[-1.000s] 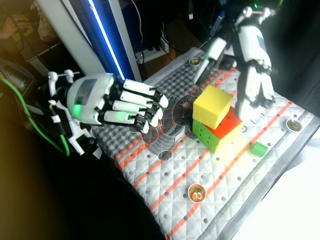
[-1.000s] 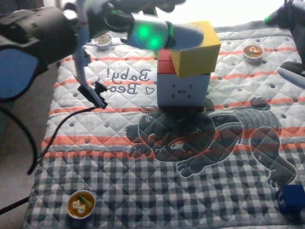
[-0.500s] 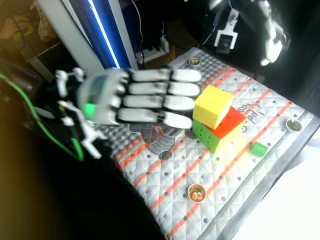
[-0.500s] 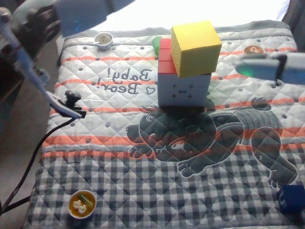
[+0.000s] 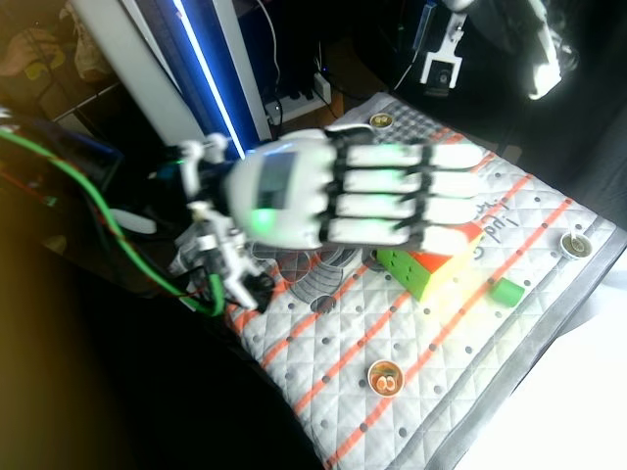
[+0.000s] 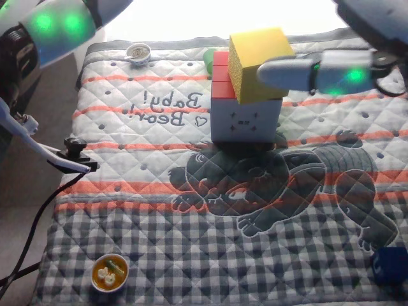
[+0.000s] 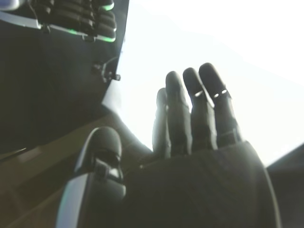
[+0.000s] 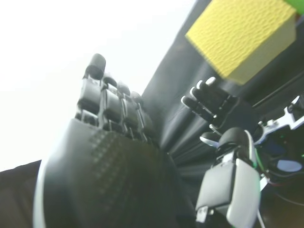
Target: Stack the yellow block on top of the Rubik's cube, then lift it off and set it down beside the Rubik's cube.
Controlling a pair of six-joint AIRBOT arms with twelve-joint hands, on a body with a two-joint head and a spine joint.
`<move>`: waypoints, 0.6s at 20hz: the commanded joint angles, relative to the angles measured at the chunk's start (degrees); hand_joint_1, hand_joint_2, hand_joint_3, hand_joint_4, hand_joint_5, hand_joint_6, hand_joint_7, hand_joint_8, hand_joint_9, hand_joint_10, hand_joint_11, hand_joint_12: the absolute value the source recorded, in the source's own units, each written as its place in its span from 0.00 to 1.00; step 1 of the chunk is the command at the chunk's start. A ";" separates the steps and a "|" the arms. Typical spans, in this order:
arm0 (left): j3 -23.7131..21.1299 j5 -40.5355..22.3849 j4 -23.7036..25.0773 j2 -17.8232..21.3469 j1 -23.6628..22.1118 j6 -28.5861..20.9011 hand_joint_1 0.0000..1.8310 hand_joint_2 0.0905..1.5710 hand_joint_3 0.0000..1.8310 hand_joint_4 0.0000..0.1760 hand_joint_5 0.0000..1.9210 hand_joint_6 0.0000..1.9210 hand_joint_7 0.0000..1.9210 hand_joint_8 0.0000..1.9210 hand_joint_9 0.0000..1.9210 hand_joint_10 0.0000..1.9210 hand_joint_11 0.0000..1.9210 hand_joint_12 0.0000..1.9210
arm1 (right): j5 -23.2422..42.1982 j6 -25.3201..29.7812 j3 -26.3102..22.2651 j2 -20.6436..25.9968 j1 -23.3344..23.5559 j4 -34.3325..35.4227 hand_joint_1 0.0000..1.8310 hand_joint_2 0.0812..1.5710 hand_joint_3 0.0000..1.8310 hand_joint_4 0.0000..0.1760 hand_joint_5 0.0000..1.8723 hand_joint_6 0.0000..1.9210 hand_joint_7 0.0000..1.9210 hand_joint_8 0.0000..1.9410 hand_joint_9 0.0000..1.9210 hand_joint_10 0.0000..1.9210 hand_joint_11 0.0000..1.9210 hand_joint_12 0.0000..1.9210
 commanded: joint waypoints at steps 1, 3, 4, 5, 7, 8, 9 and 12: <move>0.08 8.03 1.40 0.32 -0.29 -0.53 0.03 0.91 0.00 0.00 0.20 0.01 0.26 0.04 0.13 0.40 0.00 0.79 | 4.32 0.35 0.37 -0.39 1.27 -1.10 0.25 0.63 0.00 0.00 0.01 0.00 0.03 0.00 0.01 0.00 0.00 0.00; 0.00 8.43 1.31 0.32 -0.15 -0.68 0.07 0.91 0.00 0.00 0.22 0.02 0.25 0.05 0.09 0.47 0.00 0.81 | 1.55 0.35 1.02 -1.44 2.02 -2.76 0.23 0.49 0.01 0.00 0.03 0.01 0.05 0.00 0.06 0.01 0.00 0.28; -0.07 8.54 1.31 0.32 -0.10 -0.70 0.08 0.90 0.00 0.00 0.22 0.02 0.24 0.05 0.07 0.48 0.00 0.79 | 0.47 0.35 1.35 -1.85 2.22 -3.23 0.25 0.45 0.00 0.00 0.07 0.03 0.09 0.02 0.08 0.02 0.00 0.42; -0.18 8.71 1.31 0.31 0.05 -0.75 0.12 0.89 0.00 0.00 0.23 0.03 0.24 0.07 0.08 0.48 0.00 0.81 | -1.37 0.35 2.09 -2.63 2.48 -3.74 0.25 0.38 0.00 0.00 0.04 0.00 0.05 0.00 0.04 0.00 0.00 0.28; -0.24 8.78 1.31 0.30 0.14 -0.88 0.14 0.88 0.00 0.00 0.24 0.03 0.23 0.07 0.08 0.48 0.00 0.82 | -2.82 0.35 2.74 -3.26 2.65 -3.98 0.22 0.38 0.00 0.00 0.07 0.00 0.07 0.01 0.06 0.01 0.00 0.30; -0.26 8.85 1.32 0.29 0.23 -1.11 0.14 0.88 0.00 0.00 0.23 0.05 0.22 0.13 0.08 0.50 0.00 0.82 | -3.74 0.35 3.15 -3.64 2.72 -4.15 0.21 0.40 0.00 0.00 0.04 0.01 0.05 0.01 0.01 0.01 0.00 0.08; -0.30 8.92 1.33 0.29 0.31 -1.18 0.15 0.89 0.00 0.00 0.22 0.07 0.18 0.24 0.07 0.53 0.00 0.84 | -4.34 0.35 3.44 -3.85 2.76 -4.18 0.23 0.43 0.00 0.00 0.01 0.00 0.04 0.00 0.03 0.01 0.00 0.05; -0.35 9.37 1.60 0.29 0.81 -2.57 0.16 0.90 0.00 0.00 0.15 0.23 0.12 0.41 0.07 0.57 0.00 0.86 | -6.13 0.35 4.51 -4.69 2.90 -4.19 0.32 0.52 0.01 0.00 0.07 0.01 0.13 0.02 0.14 0.04 0.00 0.61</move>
